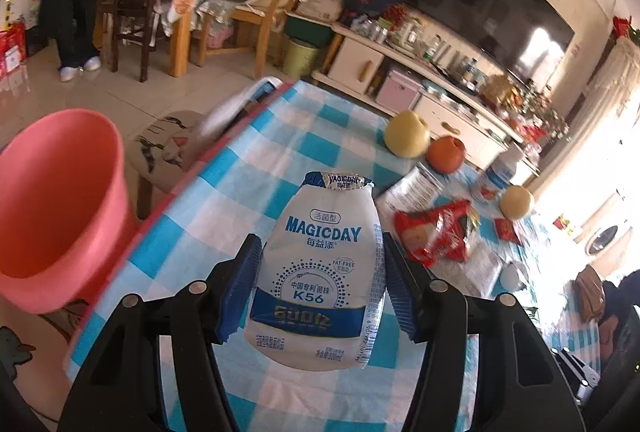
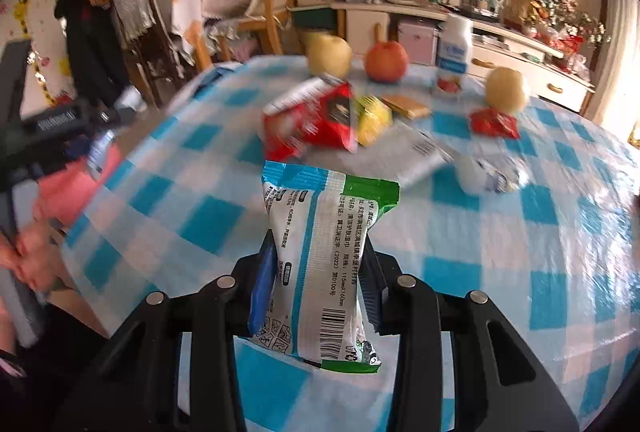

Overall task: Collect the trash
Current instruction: 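Carry the milk bag with the left tool while the right tool carries the packet to the pink bucket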

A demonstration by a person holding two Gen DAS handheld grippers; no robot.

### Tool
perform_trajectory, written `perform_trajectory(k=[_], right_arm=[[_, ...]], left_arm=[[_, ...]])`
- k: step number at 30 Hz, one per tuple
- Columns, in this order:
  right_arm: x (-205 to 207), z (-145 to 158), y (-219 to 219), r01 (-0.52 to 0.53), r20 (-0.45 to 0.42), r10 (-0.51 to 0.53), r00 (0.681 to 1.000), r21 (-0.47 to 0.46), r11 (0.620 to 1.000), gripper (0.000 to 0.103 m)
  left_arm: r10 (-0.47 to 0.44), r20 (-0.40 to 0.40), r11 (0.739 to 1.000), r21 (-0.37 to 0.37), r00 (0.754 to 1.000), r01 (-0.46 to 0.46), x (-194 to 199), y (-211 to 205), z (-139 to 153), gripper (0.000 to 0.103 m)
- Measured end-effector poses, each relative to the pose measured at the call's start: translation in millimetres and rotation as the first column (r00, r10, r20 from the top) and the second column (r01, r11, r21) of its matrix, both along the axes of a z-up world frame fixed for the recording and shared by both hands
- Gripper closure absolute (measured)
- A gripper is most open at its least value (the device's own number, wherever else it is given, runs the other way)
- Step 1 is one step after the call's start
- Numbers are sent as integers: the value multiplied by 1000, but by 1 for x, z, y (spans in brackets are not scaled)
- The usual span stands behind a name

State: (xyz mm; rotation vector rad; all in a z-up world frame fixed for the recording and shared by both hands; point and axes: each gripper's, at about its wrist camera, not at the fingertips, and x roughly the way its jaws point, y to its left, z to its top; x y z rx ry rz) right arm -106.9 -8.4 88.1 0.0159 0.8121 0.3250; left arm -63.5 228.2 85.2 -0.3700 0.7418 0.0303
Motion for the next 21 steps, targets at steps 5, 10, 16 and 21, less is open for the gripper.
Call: perform_trajectory(k=[5,10,16,21], right_arm=[[11,12,40,-97,-6,97,995,65,993,63],[27,22,96,-200,-9,203,979,116,973,63],[50,35,170,-313,-7,318,948,158,936,63],[66,38,235,-391,-14,402,916,200,898,63]], left_arm=[[81,17,997,3,997,-81,-2,26,6,42],[215,34,976,15,976,-215,-7,68,13,42],[390,19,920,36,920,-391,-17,122,11,42],[504,-7,863,37,864,-504,-27,166,5,42]])
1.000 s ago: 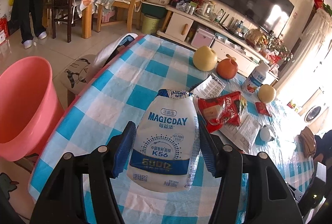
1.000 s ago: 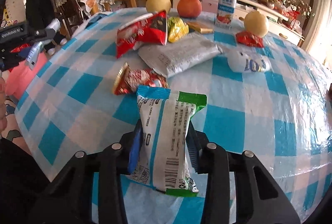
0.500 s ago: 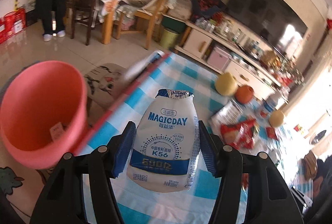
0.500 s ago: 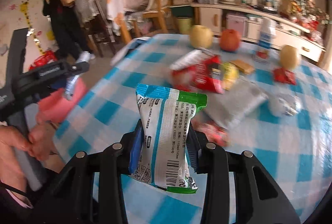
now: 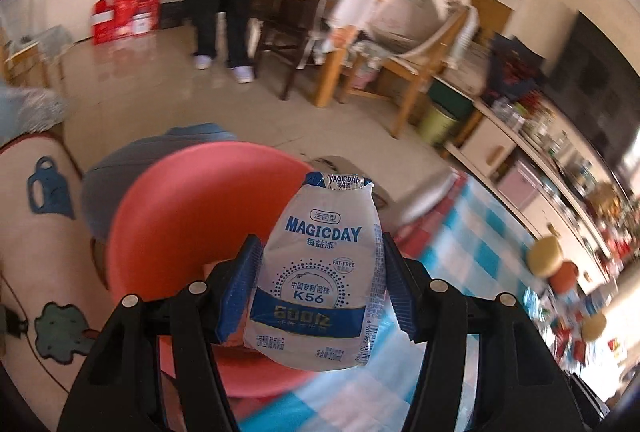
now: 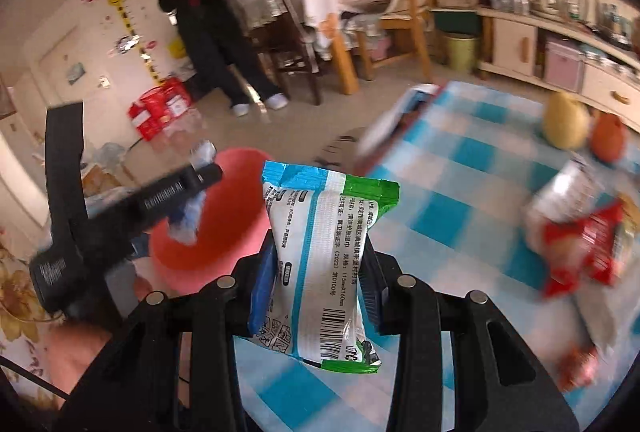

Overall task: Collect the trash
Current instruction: 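Carry the milk bag with the left tool while the right tool carries the packet to the pink bucket, then open the left tool over the pink bucket while the right tool releases the packet into it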

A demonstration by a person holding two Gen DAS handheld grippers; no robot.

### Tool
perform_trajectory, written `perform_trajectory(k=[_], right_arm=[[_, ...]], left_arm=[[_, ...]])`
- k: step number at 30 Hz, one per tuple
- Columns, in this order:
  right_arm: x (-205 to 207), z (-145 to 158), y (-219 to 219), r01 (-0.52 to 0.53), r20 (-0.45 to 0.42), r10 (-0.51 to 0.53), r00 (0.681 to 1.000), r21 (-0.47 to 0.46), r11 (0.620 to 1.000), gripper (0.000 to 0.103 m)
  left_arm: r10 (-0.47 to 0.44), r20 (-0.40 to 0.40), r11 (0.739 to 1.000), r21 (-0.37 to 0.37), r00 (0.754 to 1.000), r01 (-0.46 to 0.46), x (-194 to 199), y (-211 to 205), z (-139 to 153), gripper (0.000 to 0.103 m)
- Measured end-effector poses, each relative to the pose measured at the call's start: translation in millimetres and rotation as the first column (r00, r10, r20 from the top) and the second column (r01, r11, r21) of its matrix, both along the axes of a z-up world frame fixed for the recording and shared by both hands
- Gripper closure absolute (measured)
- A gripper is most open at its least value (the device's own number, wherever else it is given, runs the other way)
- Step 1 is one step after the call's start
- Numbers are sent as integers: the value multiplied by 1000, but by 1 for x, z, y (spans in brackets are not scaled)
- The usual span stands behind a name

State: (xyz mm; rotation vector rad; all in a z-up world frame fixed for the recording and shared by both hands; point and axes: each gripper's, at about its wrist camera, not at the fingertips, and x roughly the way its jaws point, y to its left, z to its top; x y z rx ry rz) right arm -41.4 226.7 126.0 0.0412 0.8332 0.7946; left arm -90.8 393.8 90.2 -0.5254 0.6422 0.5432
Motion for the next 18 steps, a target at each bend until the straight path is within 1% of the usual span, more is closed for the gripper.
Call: perform_trajectory(k=[2,6,7,10,14,16,17,18], right_arm=[[6,0,23,-29,-6,29,1000,4,1000,63],[19,2,71,-84,-12,84,996,16,996,63],[21,2,78,-92,-11,93,996,16,996,63],[29,0,101,-119,-4,119,993,16,993,63],[37,-9,127,-136,-15,136,991,-2,991,62],[37,-14,140,-156,-7,155,988,-20,988,60],[37,-17,142,-139,-3,139,990,-34,990,56],[39,-19,142,-124,-6,124,992,-40,991,48]], left_arm=[[42,-15,999,-7,999,-42,-3,15,-4,42],[130,-25,989,-74,991,-131,-11,50,-16,42],[150,-28,984,-92,988,-152,-13,58,-19,42],[186,-35,971,-144,982,-189,-15,74,-31,42],[207,-38,954,-216,978,-210,-19,88,-45,42],[215,-56,949,-223,975,-223,-17,91,-51,42],[224,-65,947,-221,972,-233,-17,92,-53,42],[239,-76,942,-222,968,-250,-18,94,-56,42]])
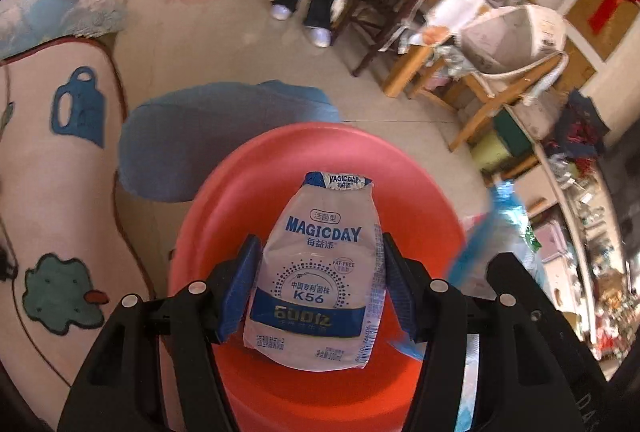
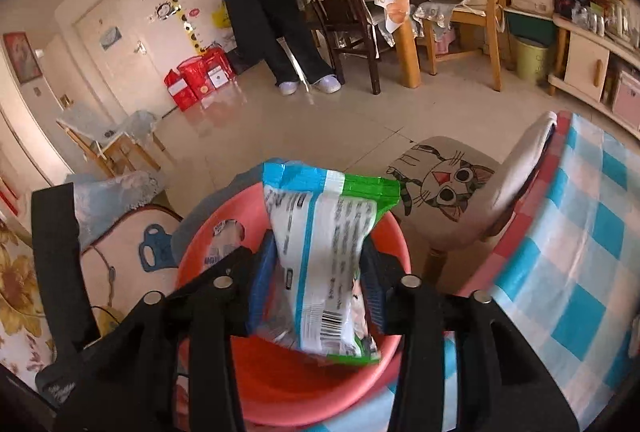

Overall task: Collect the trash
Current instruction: 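Open the left tool over the pink bucket while the right tool releases the packet into it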

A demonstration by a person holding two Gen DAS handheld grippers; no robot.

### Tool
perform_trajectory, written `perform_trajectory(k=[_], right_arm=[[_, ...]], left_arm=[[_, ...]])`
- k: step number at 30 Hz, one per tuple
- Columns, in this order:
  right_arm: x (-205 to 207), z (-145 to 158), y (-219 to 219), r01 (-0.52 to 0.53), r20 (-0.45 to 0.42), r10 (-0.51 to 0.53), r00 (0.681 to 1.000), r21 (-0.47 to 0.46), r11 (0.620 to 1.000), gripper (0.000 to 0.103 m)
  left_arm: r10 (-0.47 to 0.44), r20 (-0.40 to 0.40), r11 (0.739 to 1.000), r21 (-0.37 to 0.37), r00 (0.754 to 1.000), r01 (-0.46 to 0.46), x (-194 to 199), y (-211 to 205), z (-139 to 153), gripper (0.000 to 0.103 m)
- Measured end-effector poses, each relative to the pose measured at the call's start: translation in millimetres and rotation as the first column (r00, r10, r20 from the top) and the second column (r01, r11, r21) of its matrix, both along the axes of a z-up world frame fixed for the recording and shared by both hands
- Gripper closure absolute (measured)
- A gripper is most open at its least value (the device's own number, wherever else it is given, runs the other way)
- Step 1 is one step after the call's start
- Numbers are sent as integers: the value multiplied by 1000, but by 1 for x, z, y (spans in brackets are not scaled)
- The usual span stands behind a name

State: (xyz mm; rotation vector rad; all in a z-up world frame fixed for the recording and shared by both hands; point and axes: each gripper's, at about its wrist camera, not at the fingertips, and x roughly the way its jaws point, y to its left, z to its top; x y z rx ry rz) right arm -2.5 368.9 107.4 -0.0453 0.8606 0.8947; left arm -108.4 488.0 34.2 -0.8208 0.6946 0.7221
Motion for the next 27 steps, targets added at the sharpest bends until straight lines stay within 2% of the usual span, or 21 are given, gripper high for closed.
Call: perform_trajectory(k=[3,5,7,9,14,22,27], right_arm=[[3,-1,-13,38,-12,-37,999,41,998,33],[4,1,-23,65,-5,-65,998,52,997,26],[3,5,-38,89,1,-89,996,69,994,24],[0,9,-51,112,18,-114,993,71,991,19],[-14,20,-90,165,100,-170,980,52,985,11],[-34,26,-149,227,203,-224,953,11,974,9],[-49,25,-181,255,244,-242,939,-22,967,9]], left_arm=[[6,-4,1000,3,1000,-6,3,0,-3,37],[-22,-10,1000,19,1000,22,7,-5,-1,26],[-55,-32,995,76,998,58,13,-15,5,18],[-74,-48,990,117,996,79,16,-24,10,16],[-103,-38,984,140,994,107,18,-36,16,14],[-175,-3,959,225,985,171,20,-65,29,10],[-239,2,929,291,971,228,21,-95,40,8]])
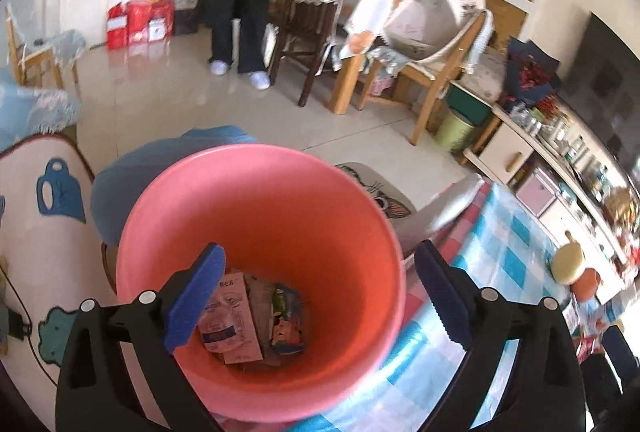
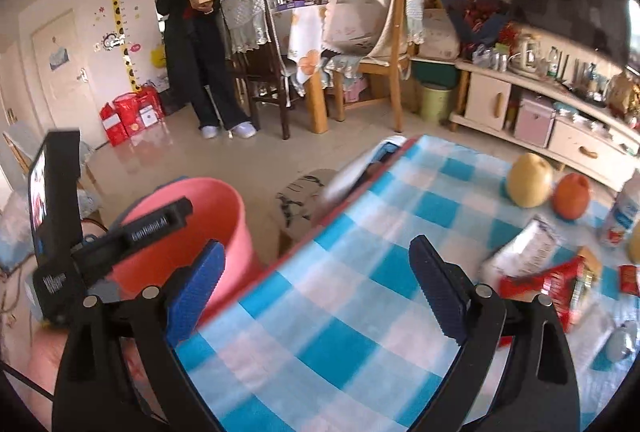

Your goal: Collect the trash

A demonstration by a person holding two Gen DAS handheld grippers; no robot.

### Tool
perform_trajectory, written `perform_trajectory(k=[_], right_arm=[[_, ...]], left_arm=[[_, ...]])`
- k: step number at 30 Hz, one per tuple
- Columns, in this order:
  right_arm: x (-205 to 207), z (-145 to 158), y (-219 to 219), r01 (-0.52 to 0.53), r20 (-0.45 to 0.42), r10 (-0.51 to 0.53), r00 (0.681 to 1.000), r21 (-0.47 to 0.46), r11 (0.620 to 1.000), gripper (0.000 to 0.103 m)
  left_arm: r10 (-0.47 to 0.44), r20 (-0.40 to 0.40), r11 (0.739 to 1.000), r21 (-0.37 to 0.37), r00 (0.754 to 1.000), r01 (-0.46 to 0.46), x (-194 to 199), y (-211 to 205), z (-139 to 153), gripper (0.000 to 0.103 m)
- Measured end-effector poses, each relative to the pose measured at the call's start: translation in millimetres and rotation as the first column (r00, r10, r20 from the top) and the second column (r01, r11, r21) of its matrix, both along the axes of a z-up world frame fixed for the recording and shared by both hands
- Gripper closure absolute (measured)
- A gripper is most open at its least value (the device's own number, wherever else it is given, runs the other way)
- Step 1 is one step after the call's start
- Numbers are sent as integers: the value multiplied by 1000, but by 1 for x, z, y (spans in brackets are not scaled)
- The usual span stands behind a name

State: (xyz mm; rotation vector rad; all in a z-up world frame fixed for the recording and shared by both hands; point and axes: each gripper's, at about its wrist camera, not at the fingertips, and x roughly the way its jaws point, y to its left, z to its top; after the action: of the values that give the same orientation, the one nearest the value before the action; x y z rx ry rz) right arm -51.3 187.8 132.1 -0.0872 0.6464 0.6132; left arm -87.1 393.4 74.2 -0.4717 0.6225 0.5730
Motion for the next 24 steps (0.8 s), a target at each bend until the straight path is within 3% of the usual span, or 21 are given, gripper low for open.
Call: perform_trajectory(k=[9,24], right_arm=[[-27,-5,-53,63,48,-60,997,-63,996,8],[-47,1,-131,145,72,-141,987,-55,988,8]], left_arm=[[-134,21,989,61,991,133,0,-57,11,7],[-298,19,949,112,954,295,-2,-135,19,7]])
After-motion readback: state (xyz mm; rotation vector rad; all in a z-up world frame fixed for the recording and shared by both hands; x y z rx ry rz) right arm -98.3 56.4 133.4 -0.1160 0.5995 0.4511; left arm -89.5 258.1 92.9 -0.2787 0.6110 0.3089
